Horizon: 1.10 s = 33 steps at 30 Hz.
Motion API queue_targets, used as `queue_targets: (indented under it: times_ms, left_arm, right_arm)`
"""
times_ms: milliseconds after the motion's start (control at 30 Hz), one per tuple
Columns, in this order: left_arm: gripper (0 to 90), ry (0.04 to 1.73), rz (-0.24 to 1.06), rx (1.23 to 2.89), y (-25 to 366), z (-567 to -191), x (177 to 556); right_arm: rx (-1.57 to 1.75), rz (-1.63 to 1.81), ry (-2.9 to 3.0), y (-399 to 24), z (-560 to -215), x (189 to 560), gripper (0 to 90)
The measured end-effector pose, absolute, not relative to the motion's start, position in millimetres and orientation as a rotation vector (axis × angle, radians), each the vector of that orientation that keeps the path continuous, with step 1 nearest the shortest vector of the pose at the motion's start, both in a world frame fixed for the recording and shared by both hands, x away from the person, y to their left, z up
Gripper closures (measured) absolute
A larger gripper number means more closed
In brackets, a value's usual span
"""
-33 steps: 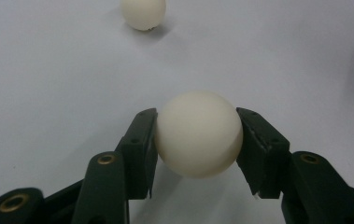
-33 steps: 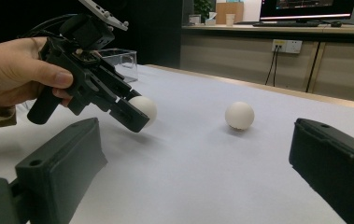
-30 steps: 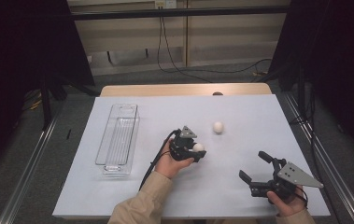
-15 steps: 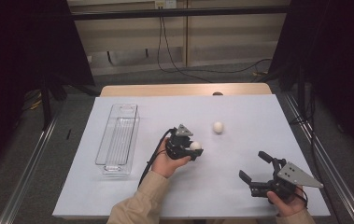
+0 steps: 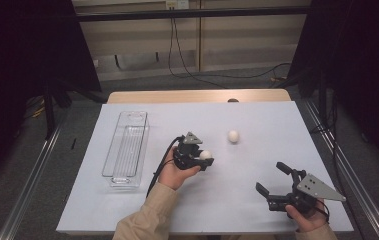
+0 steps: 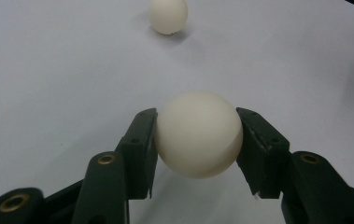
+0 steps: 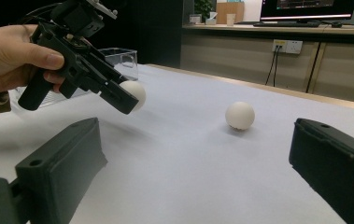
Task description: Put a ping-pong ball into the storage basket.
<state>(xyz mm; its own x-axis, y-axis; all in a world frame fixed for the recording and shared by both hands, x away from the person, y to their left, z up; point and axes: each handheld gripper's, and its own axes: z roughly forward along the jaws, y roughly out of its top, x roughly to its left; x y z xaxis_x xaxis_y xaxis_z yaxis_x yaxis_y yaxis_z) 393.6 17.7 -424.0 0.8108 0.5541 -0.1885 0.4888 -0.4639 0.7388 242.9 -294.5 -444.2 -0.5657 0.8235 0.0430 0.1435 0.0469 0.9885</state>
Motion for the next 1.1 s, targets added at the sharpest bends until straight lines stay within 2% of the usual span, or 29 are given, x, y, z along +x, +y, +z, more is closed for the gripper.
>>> queue_targets:
  times_ms: [1100]
  left_arm:
    - [51.1,0.825,0.125,2.134,40.8,-415.1,397.6]
  right_arm:
    - [0.976,1.564,1.769,-294.7,-444.7,243.5,2.1]
